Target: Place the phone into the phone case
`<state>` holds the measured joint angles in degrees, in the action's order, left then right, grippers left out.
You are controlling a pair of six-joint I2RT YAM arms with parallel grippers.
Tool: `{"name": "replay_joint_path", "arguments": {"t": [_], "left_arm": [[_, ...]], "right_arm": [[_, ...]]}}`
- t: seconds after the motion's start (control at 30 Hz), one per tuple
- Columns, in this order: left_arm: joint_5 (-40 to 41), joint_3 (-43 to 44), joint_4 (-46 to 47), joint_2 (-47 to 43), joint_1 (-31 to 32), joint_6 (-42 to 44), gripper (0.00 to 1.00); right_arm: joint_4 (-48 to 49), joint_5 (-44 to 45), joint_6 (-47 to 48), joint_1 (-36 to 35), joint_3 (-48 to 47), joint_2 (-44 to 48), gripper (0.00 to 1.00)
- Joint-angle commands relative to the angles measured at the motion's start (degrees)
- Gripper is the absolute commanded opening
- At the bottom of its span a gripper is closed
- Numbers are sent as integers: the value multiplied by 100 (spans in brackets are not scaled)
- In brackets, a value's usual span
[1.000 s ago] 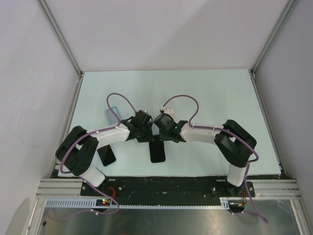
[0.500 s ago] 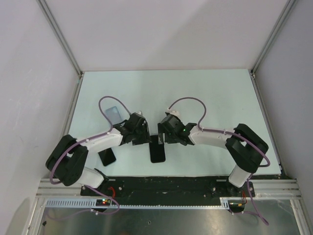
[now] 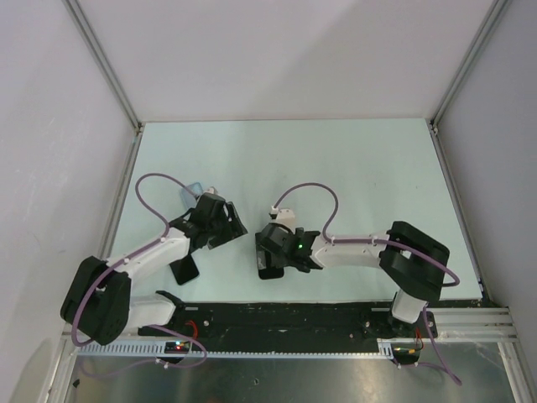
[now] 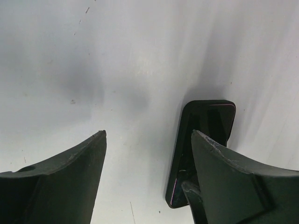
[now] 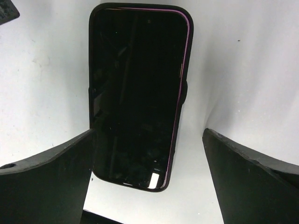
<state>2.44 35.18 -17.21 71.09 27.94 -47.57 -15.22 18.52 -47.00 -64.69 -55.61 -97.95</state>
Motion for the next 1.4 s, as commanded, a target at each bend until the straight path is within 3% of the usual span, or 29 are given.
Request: {"name": "replay_joint_path", "arguments": {"t": [0.0,0.43,0.5,0.63,0.73,1.03,1.23,1.37], "left_arm": [[112,-74,83,-144,-51,-94,79],[41,-91,201,47,-52,-81,82],[-71,-90,265,114,-52,-69,81],[-444,-163,480,203,-52,-55,79],[-802,-266,732,258,-42,-69,77],[-1858,-667,2088,842,-43,-627,71],[-2125,-664,2534,1255,-31,-832,66],[-2186,-651,2627,1423,15,-933,56]], "right_arm": [[-339,593,-292,-218,-437,-373,99],[-1406,1057,-379,-580,-1352,-1326,96],[-1433,960,-327,-587,-1381,-1412,86],[-1336,637,-158,-557,-1293,-1387,51],[-781,176,-28,-394,-850,-1105,42],[802,-1176,44,157,354,-424,38],[1191,-1480,-9,302,649,-333,37],[1321,-1559,-65,389,731,-283,37]]}}
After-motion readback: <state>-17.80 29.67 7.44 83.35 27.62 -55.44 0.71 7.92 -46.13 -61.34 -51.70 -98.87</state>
